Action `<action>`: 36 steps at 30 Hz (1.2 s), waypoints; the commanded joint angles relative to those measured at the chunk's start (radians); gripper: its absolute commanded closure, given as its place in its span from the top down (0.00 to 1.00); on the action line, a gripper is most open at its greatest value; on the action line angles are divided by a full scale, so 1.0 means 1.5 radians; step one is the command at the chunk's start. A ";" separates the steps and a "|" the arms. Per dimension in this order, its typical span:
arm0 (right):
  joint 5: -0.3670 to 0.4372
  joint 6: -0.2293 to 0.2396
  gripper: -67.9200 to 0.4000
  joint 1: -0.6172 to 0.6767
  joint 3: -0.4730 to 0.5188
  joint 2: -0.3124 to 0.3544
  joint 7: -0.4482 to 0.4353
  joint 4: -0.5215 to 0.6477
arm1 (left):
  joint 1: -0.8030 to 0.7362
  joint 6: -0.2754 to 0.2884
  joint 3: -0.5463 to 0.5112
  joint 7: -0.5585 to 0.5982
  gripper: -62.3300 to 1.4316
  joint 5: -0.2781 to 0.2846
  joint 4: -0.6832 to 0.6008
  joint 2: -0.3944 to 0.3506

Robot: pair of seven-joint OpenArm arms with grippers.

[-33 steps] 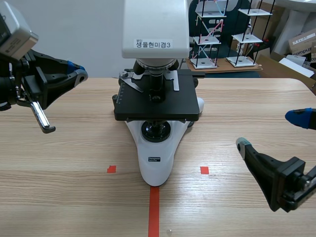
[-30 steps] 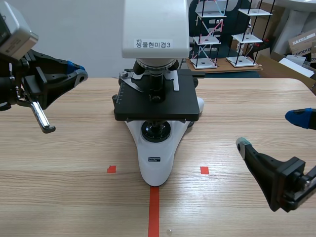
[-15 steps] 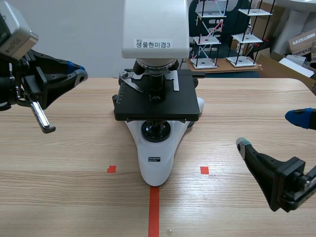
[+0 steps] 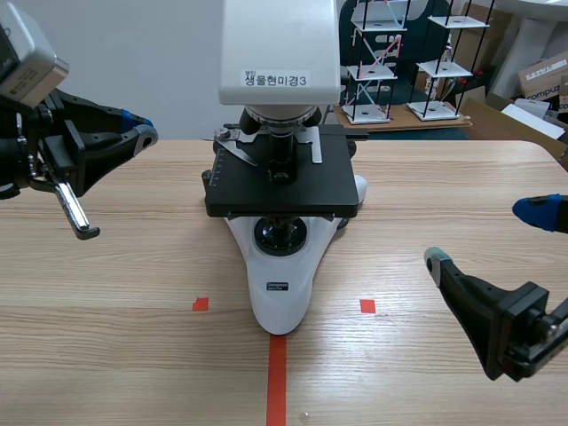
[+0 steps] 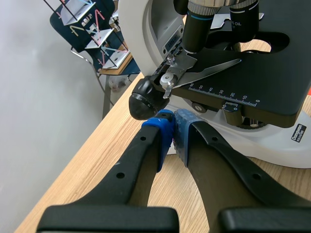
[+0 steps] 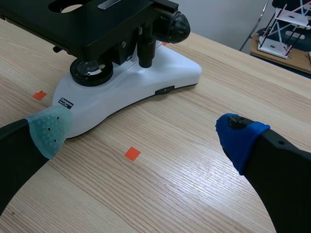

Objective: Return to the home posture

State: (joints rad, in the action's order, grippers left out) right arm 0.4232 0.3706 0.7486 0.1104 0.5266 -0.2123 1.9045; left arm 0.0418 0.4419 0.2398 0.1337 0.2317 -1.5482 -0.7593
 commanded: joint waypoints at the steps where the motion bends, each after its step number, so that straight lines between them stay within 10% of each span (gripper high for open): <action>1: 0.005 -0.003 0.97 -0.001 0.009 0.005 -0.012 0.012 | 0.000 -0.004 -0.008 0.008 0.06 0.007 -0.010 -0.004; 8: 0.005 -0.002 0.97 -0.001 0.009 0.005 -0.012 0.012 | -0.007 -0.004 -0.010 0.009 0.08 0.008 -0.010 -0.010; 14: 0.005 -0.002 0.97 -0.001 0.009 0.005 -0.012 0.012 | -0.068 -0.007 -0.045 0.031 0.44 0.021 -0.010 -0.028; 21: 0.005 -0.002 0.97 -0.001 0.009 0.005 -0.012 0.012 | -0.237 -0.008 -0.178 0.154 0.64 0.122 -0.012 -0.022; 36: 0.005 -0.002 0.97 -0.001 0.009 0.005 -0.012 0.012 | -0.535 -0.001 -0.357 0.319 1.00 0.138 -0.096 0.123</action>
State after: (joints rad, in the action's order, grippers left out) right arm 0.4232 0.3706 0.7486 0.1104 0.5266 -0.2119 1.9045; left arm -0.7685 0.4393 -0.2955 0.6029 0.4343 -1.6642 -0.5808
